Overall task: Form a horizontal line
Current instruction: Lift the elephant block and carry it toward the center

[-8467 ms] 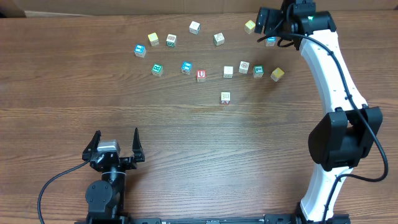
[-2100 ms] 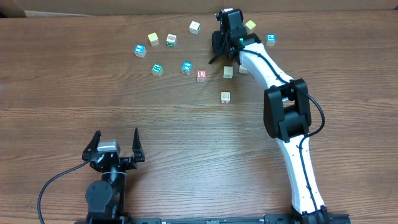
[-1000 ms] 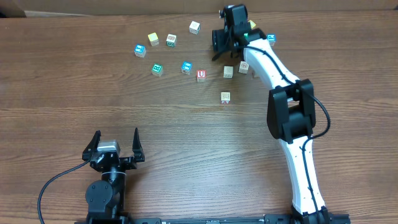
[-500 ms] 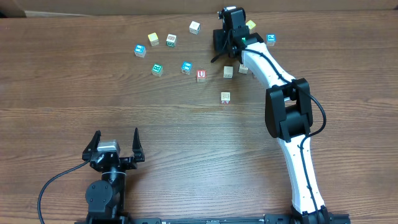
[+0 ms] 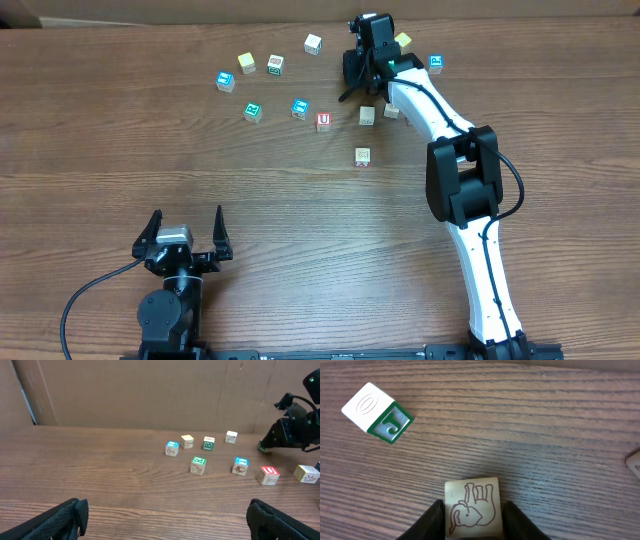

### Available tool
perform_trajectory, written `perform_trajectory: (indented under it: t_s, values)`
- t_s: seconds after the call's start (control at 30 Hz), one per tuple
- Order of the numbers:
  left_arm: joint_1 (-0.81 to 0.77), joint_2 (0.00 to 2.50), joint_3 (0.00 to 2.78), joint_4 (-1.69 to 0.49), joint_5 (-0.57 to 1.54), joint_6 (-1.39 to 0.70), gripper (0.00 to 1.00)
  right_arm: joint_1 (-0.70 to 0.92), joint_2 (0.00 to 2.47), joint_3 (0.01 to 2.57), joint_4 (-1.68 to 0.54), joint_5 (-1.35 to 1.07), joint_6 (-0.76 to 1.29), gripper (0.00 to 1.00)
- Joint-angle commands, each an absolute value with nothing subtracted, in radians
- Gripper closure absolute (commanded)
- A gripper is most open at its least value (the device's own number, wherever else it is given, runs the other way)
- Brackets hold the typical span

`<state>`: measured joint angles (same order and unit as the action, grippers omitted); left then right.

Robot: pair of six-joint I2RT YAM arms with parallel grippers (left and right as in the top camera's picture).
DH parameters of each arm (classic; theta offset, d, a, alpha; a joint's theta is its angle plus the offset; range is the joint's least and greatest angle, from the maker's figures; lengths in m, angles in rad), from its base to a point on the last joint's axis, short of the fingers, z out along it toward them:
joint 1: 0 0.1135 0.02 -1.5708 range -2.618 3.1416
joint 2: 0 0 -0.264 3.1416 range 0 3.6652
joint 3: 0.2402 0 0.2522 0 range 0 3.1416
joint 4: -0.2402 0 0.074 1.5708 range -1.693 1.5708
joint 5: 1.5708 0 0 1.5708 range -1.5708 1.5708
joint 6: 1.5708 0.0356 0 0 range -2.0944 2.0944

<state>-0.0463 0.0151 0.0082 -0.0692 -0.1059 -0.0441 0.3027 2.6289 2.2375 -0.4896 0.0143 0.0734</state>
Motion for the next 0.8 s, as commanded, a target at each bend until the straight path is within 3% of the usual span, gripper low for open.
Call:
perform_trajectory:
  t_s: [0.0,0.1,0.43,0.77]
  values:
    - [-0.055,0.006,0.006,-0.070,-0.107,-0.022,0.01,0.302,2.628,2.239,-0.484,0.006,0.073,0.72]
    - [-0.055,0.006,0.006,-0.070,-0.107,-0.022,0.00,0.302,2.627,2.239,-0.483,0.006,0.073,0.76]
    - [-0.055,0.006,0.006,-0.070,-0.107,-0.022,0.00,0.302,2.491,2.240,-0.512,0.006,0.073,0.77]
    - [-0.055,0.006,0.006,-0.070,-0.107,-0.022,0.00,0.302,2.271,2.240,-0.747,0.006,0.073,0.77]
